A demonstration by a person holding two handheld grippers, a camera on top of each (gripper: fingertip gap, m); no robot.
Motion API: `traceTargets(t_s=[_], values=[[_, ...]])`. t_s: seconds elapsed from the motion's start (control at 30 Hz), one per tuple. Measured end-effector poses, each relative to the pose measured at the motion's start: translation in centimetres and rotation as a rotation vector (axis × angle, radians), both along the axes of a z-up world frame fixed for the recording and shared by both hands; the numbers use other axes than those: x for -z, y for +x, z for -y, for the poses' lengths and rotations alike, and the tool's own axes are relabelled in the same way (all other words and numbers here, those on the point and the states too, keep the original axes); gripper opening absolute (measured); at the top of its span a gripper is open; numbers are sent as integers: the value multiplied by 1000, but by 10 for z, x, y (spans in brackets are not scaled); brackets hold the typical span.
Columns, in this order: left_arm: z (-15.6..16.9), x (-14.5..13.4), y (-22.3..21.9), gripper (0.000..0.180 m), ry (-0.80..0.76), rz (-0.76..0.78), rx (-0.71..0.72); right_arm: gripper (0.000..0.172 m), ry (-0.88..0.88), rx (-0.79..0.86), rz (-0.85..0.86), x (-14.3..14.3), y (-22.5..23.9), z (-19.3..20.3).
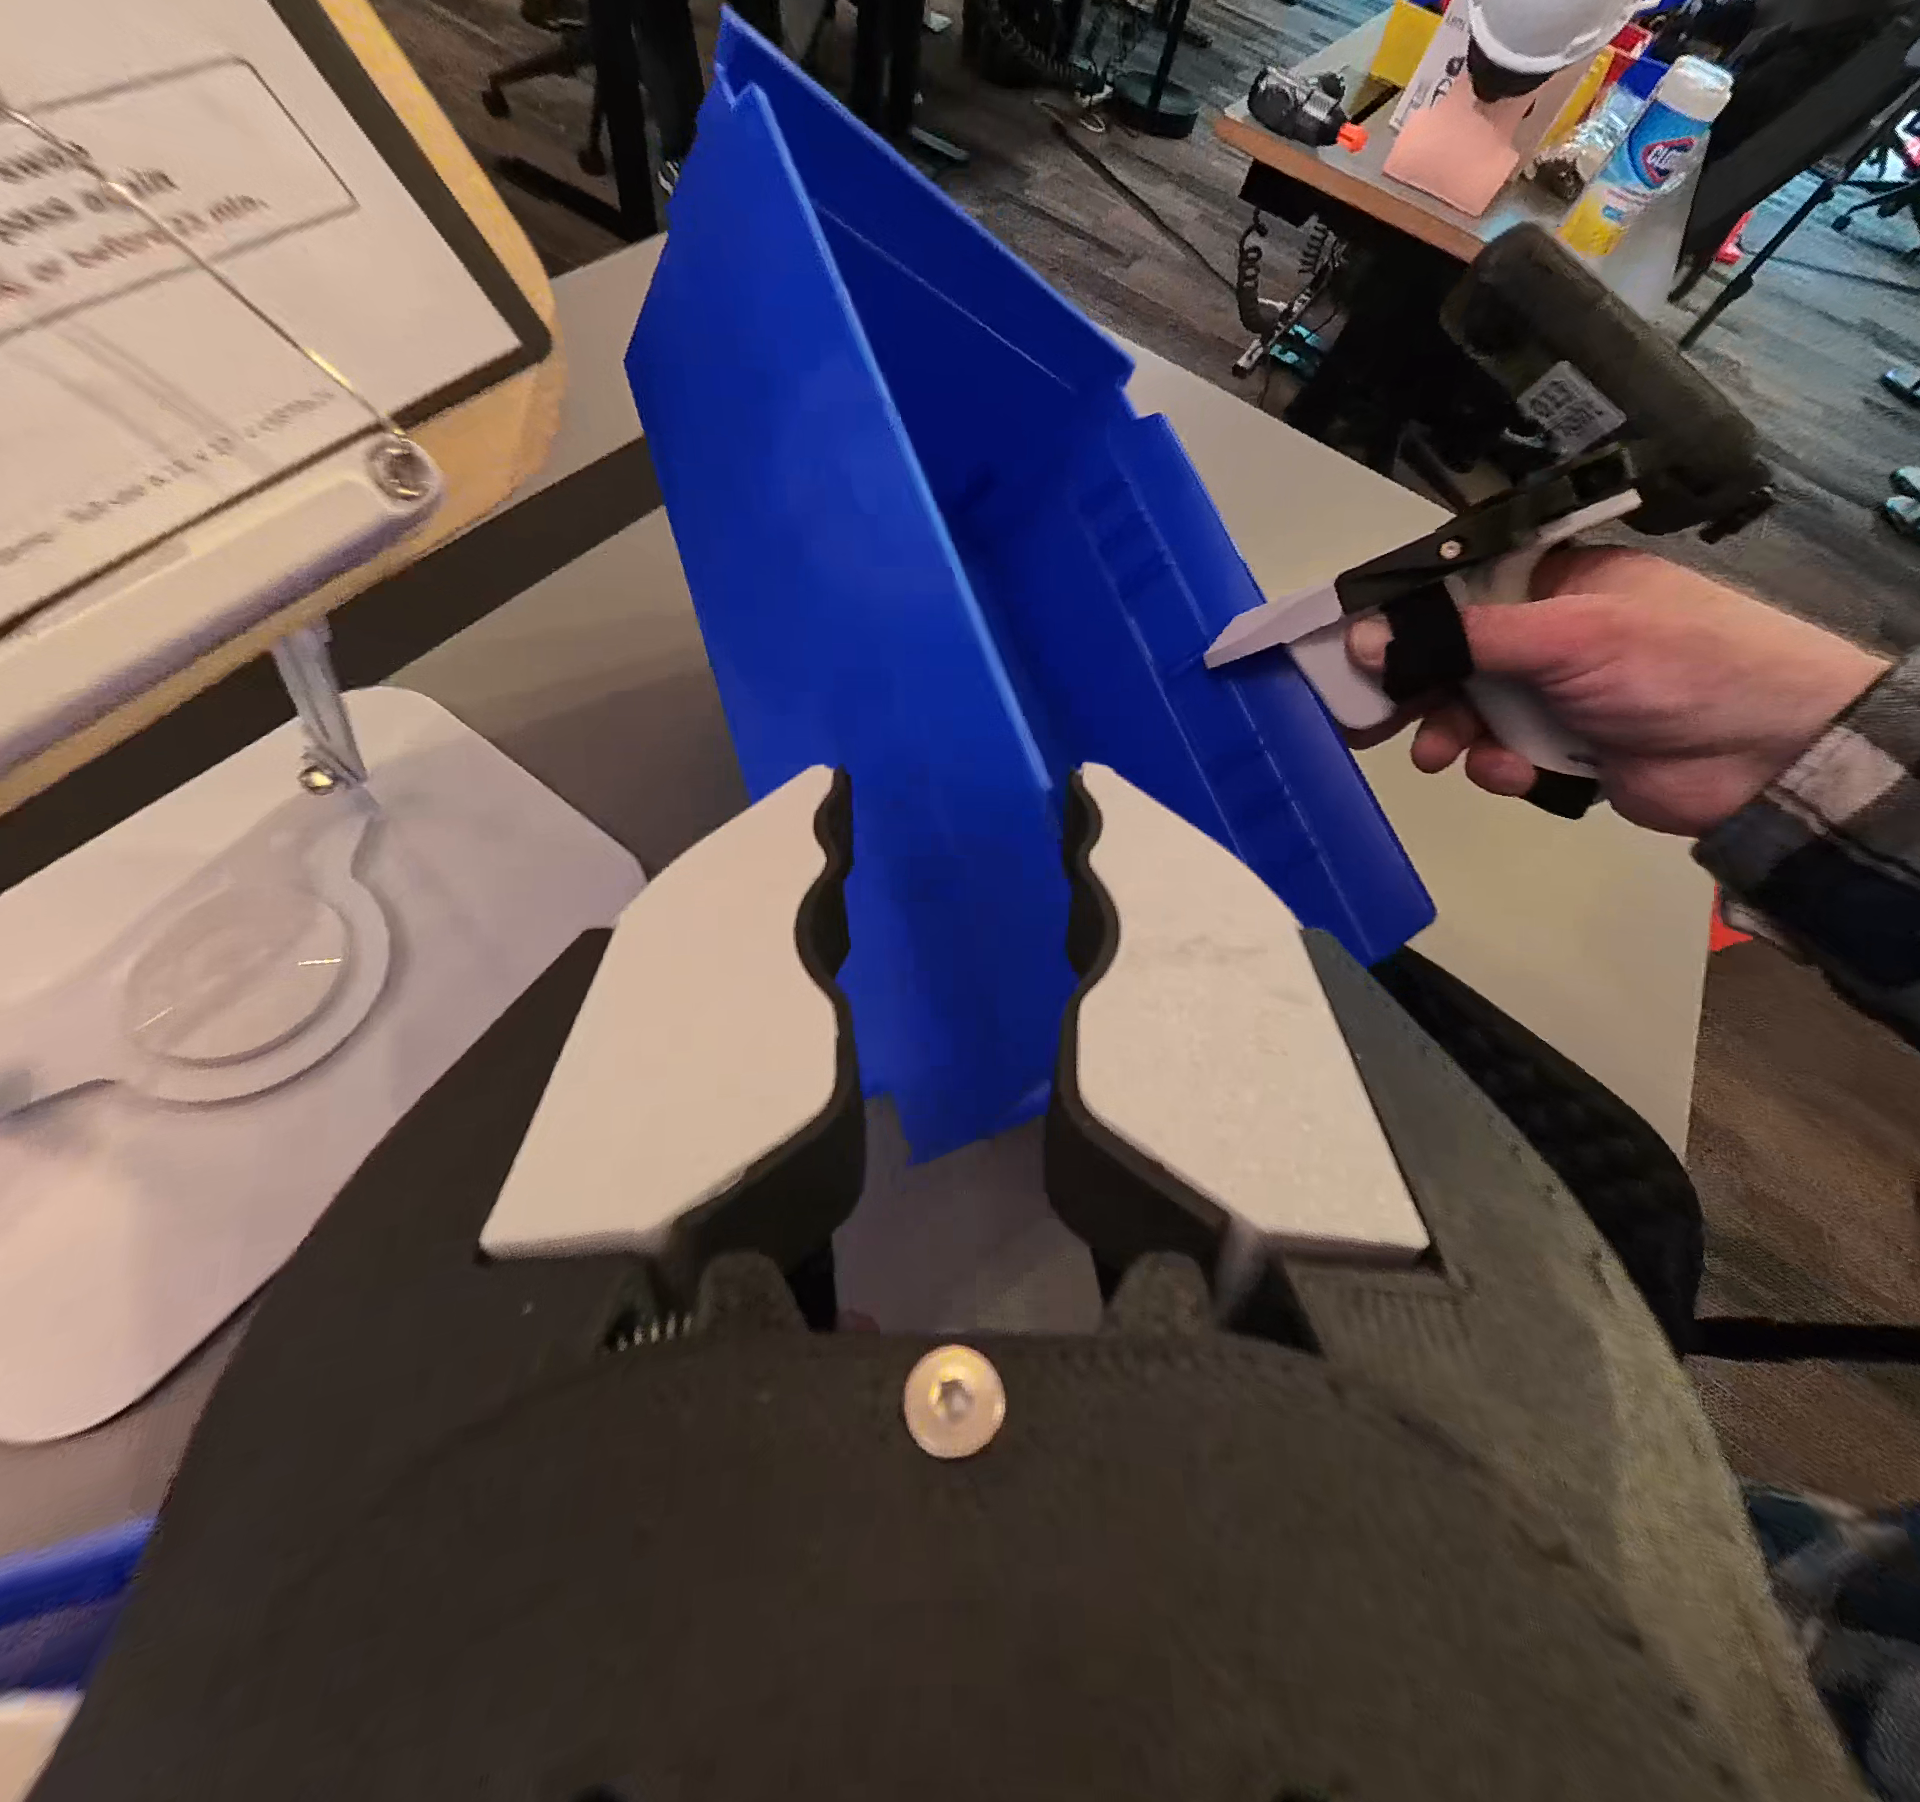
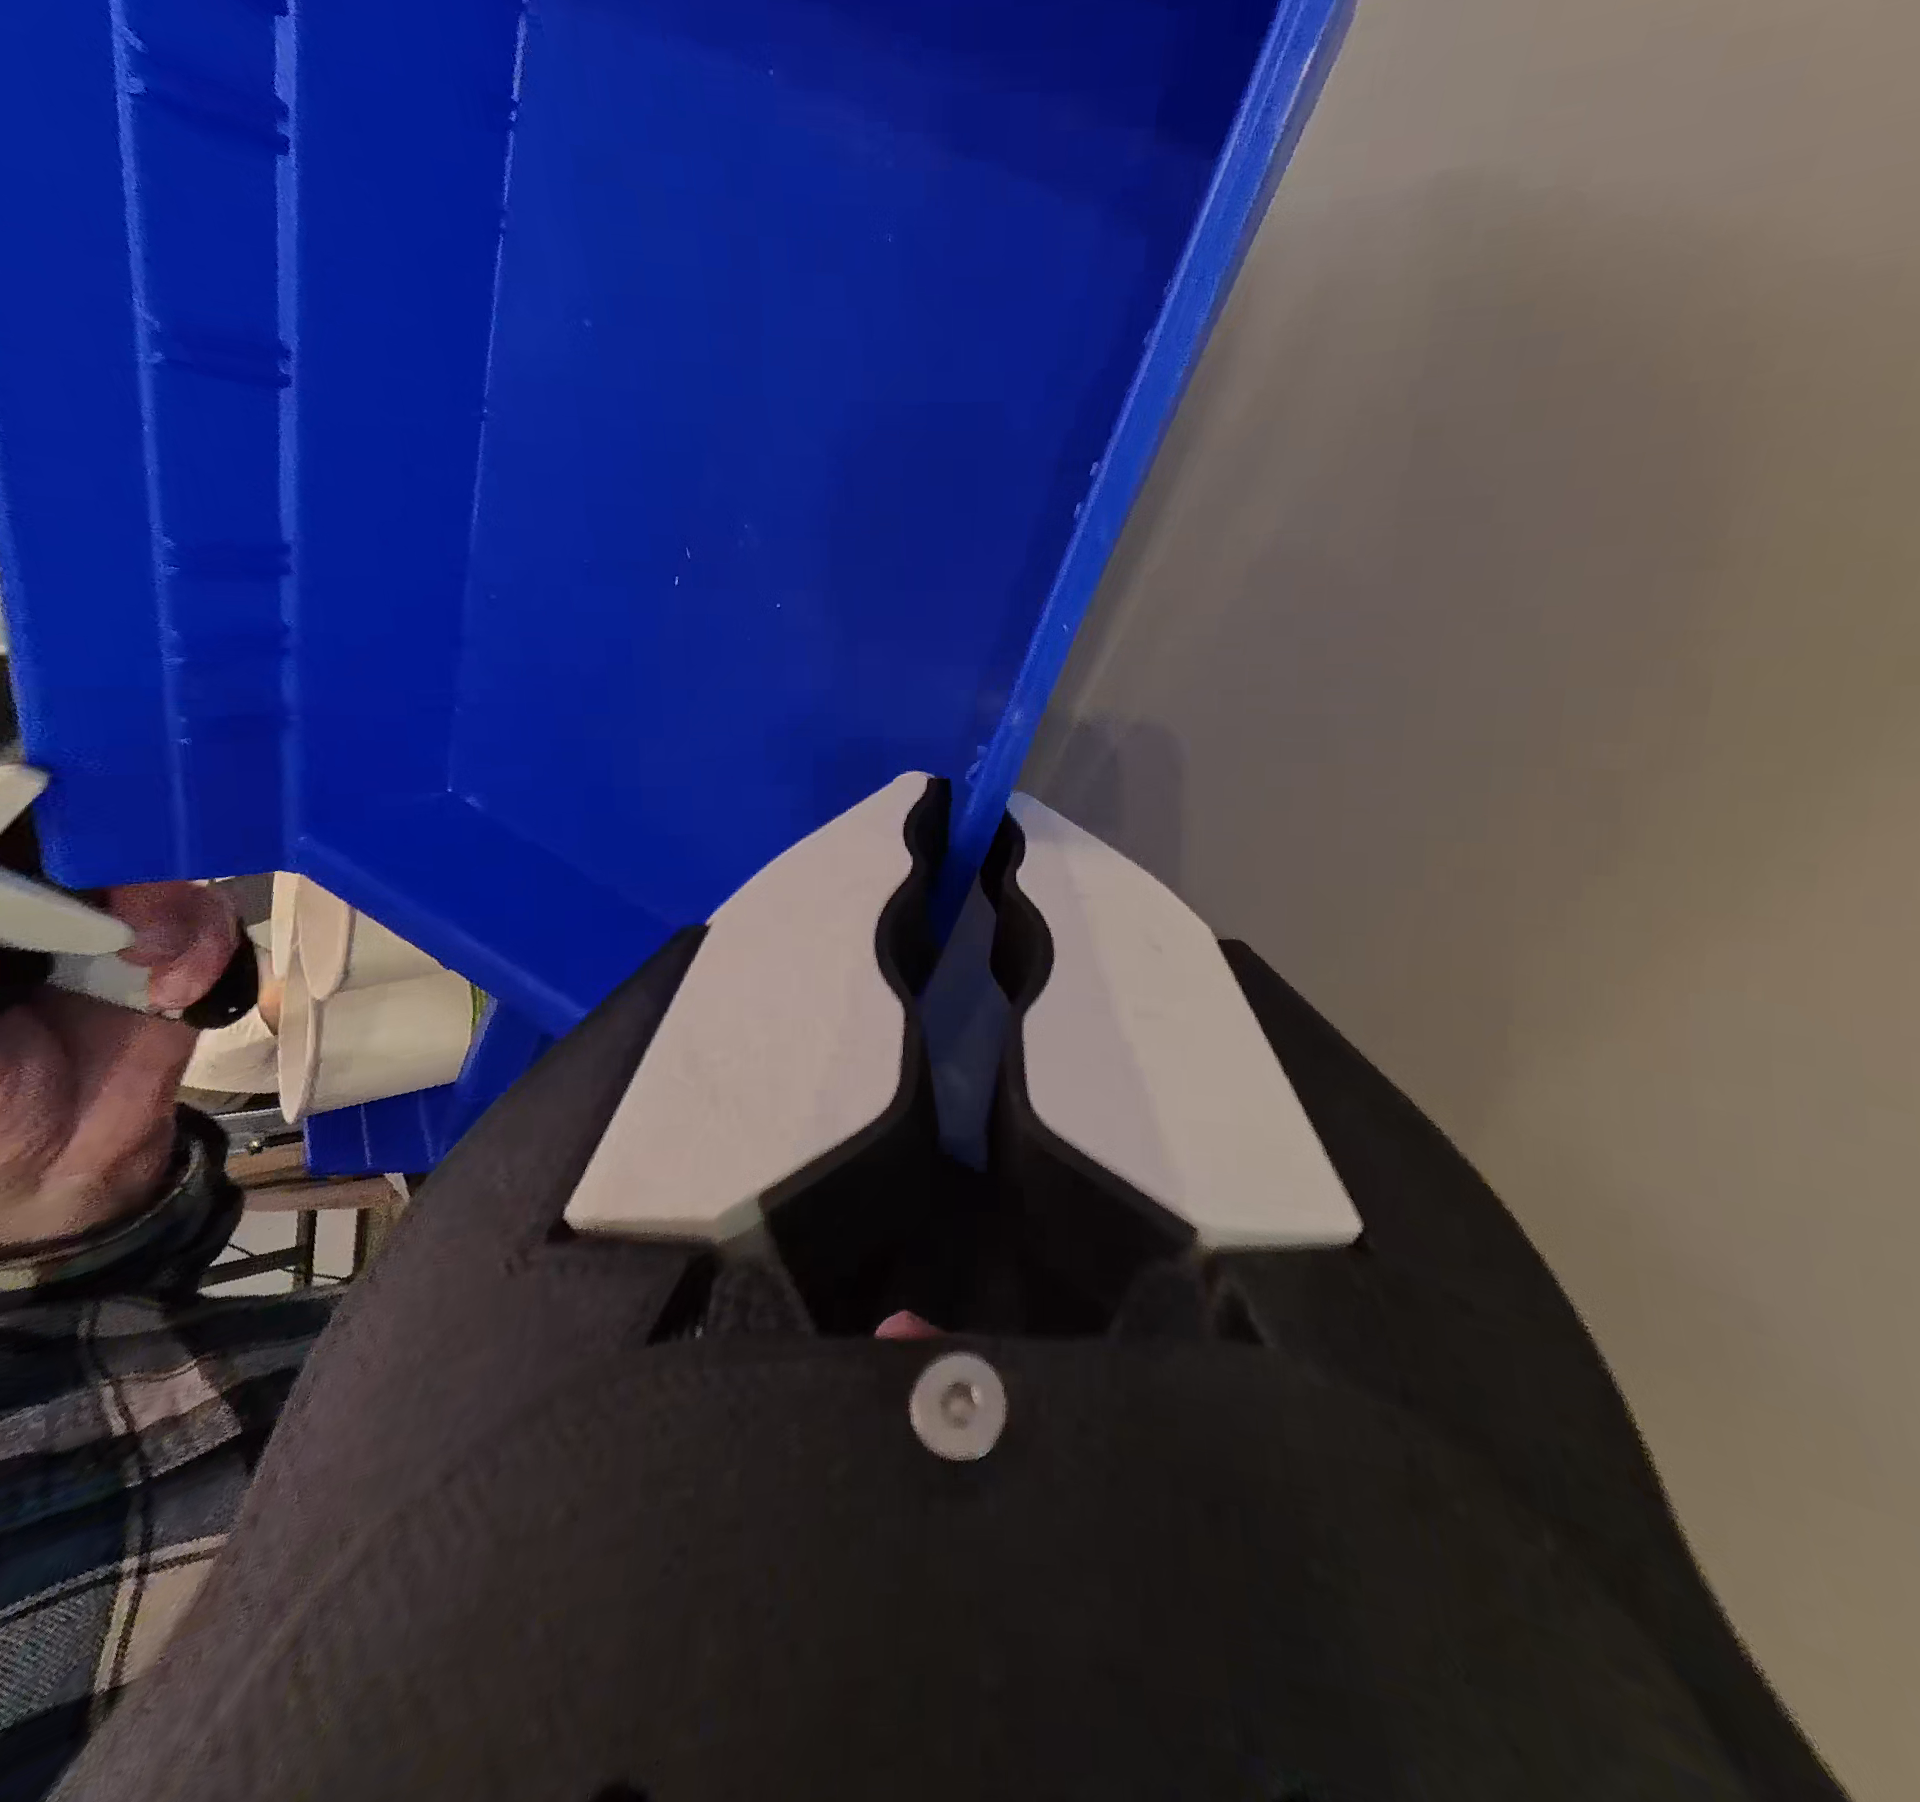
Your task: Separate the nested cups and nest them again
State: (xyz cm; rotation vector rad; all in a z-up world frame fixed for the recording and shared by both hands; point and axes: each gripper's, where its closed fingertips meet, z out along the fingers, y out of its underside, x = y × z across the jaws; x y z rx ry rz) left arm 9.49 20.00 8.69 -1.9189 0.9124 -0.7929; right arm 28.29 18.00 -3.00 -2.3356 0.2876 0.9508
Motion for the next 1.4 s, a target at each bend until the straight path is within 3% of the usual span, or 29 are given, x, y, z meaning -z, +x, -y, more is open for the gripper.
traceTargets(t_s=[0.03,0.13,0.27,0.43,0.57,0.63,0.77,0.97,1.17,1.4], values=[[1,-5,-9,38,8,0,-8,7,-3,-2,4,0,0,-2],[1,-18,-60,39,13,-22,-91,5,-13,-18,14,0,3,-9],[4,-16,-164,40,-31,-95,-315,4,-15,-27,46,-2,10,-19],[31,4,-319,48,-114,-192,-723,4,-28,-57,139,-3,22,-31],[56,30,-386,50,-229,-139,-929,4,-50,-79,174,1,25,-35],[65,56,-388,58,-350,-114,-936,4,-54,-80,185,2,28,-36],[76,89,-372,54,-486,-42,-917,5,-54,-89,229,1,34,-40],[59,101,-359,55,-656,91,-856,5,-47,-114,256,0,36,-42],[48,108,-357,22,-719,132,-844,5,-46,-129,299,2,39,-44],[35,109,-368,18,-727,91,-871,4,-52,-155,358,1,45,-48]])
